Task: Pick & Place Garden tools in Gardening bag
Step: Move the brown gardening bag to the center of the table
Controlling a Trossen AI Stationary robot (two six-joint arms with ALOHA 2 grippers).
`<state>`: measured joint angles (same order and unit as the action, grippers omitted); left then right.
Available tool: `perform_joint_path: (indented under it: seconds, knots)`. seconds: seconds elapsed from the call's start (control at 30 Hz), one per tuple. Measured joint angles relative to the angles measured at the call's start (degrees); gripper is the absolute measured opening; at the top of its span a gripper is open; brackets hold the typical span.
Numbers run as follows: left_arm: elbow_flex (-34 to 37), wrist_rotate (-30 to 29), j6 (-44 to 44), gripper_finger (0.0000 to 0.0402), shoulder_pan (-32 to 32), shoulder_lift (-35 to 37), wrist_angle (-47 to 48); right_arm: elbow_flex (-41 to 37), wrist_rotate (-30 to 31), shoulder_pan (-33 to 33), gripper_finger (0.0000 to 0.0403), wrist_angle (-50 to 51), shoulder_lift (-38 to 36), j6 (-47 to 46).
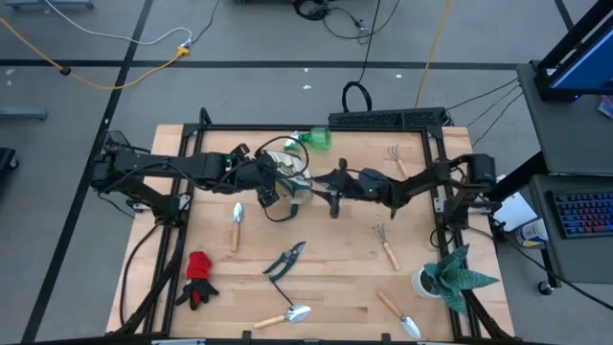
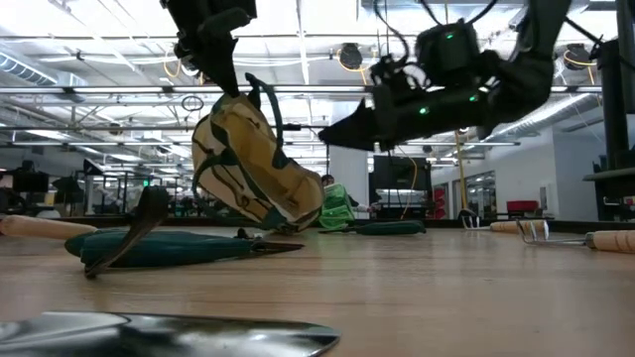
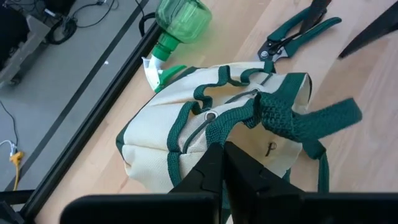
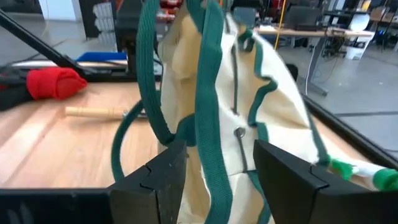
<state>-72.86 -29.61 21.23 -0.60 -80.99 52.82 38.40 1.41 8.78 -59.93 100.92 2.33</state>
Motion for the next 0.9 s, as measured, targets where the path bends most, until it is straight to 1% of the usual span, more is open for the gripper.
perform_joint_path:
  seconds: [0.1,0.23,0.37,0.43,0.53,0.63,0.83,0.9]
  knots:
    - [0.0,-0.07,-0.08,0.0013,0.0,0.0,0.0,0.6,-0.01,0.0,0.018,0.33,1.98,0.18]
    - [0.0,-0.28,-0.11,0.0005,-0.09,0.0,0.0,0.81,-0.04,0.0,0.018,1.13,2.41,0.44]
    - [0.0,-0.41,-0.11,0.0013,-0.11,0.02,-0.05,0.79,0.09,0.0,0.018,5.37,2.48,4.67]
    - [0.0,-0.42,-0.09,0.001,-0.11,0.02,-0.49,0.8,0.19,0.07,0.018,5.89,2.41,5.73]
    - [0.0,-0.42,-0.08,0.0005,-0.11,0.02,-0.66,0.78,1.02,0.31,0.018,6.58,2.43,5.42]
    - [0.0,-0.42,-0.07,0.0012,-0.11,0.02,-0.9,0.78,1.89,0.33,0.018,6.13,2.41,5.26]
    - [-0.02,-0.42,-0.63,0.0005,-0.11,0.02,-4.24,2.36,1.8,0.31,0.018,8.45,2.37,5.23]
    - [-0.02,-0.39,-0.59,0.0009,-0.11,0.02,-4.54,2.65,2.95,0.31,0.018,9.37,2.38,5.24]
